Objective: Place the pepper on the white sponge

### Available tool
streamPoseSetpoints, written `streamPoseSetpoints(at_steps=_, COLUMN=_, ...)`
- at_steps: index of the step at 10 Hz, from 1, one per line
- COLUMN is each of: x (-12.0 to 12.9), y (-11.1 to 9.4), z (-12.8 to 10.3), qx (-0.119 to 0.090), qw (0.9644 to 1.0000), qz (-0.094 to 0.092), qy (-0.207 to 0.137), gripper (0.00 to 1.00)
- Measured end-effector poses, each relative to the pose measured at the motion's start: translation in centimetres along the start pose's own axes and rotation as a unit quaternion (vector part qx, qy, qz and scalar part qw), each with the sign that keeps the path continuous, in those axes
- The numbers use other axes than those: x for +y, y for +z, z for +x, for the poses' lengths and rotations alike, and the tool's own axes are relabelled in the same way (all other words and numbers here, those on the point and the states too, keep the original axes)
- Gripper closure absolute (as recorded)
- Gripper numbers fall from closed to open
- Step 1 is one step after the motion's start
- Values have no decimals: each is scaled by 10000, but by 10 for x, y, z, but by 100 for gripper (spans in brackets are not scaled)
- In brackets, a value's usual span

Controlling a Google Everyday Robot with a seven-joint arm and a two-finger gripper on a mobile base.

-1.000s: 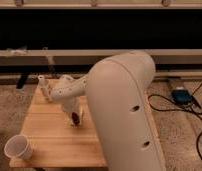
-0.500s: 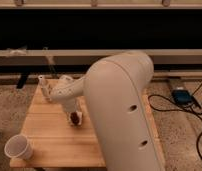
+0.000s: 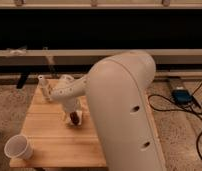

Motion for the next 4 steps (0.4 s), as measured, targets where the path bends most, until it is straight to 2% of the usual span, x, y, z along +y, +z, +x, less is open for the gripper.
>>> streamPoseSetpoints(at_steps=2, x=-7, y=-9, z=2, qx=-111, qw=9999, qz=-62, qy=36, gripper=20)
streamPoseSetpoints(at_steps=4, x=-1, y=-9, z=2, qx=-101, qw=9999, qz=-101, qy=21, gripper=20)
